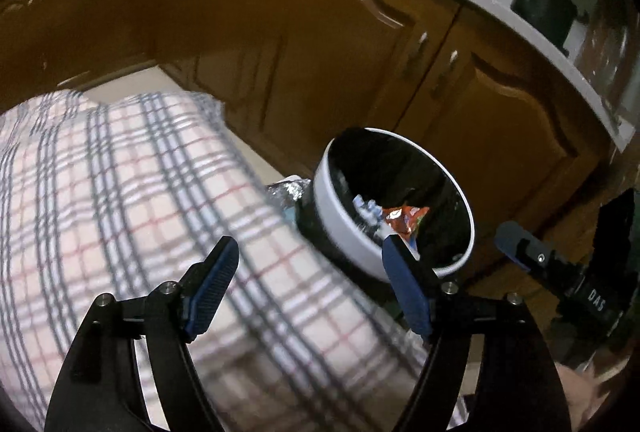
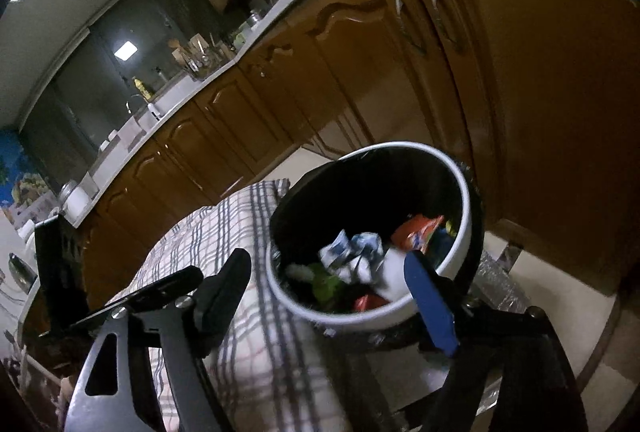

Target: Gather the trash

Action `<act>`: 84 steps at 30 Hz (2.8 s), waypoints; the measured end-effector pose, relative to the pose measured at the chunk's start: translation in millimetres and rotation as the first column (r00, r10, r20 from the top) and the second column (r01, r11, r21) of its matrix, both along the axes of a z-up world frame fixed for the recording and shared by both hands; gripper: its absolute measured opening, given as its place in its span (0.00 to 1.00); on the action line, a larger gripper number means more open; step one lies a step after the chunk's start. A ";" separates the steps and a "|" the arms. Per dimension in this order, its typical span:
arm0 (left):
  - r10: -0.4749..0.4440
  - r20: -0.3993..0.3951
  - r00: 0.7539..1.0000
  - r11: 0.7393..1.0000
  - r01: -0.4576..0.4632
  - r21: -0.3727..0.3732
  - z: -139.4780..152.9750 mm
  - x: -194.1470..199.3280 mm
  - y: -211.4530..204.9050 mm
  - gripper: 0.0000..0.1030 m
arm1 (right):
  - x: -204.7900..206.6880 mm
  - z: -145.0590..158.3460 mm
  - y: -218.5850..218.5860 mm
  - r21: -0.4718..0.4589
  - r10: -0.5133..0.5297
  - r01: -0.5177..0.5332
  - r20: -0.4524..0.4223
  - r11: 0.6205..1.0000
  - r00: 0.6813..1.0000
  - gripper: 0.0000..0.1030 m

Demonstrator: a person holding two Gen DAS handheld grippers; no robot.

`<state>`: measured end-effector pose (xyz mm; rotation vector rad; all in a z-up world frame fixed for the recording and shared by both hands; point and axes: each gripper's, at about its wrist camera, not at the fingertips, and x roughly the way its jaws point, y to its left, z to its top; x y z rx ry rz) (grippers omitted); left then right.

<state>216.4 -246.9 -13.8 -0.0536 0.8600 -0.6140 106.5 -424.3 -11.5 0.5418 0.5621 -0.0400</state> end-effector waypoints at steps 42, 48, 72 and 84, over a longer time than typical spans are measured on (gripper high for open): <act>0.354 0.443 0.824 0.920 -0.391 -0.007 1.3 -168.1 170.7 1.00 | -100.1 0.7 174.1 -0.423 0.033 0.102 0.300 0.900 0.953 1.00; 0.354 0.465 0.811 0.916 -0.402 0.004 1.3 -172.5 169.8 1.00 | -106.0 -0.4 176.9 -0.413 0.039 0.099 0.315 0.905 0.948 1.00; 0.357 0.504 0.786 0.902 -0.431 0.034 5.0 -181.2 162.2 1.00 | -112.0 5.6 180.5 -0.413 0.066 0.090 0.348 0.906 0.935 1.00; 0.344 0.513 0.786 0.904 -0.425 0.044 5.7 -184.2 157.3 1.00 | -111.9 5.1 179.7 -0.413 0.066 0.090 0.349 0.906 0.935 1.00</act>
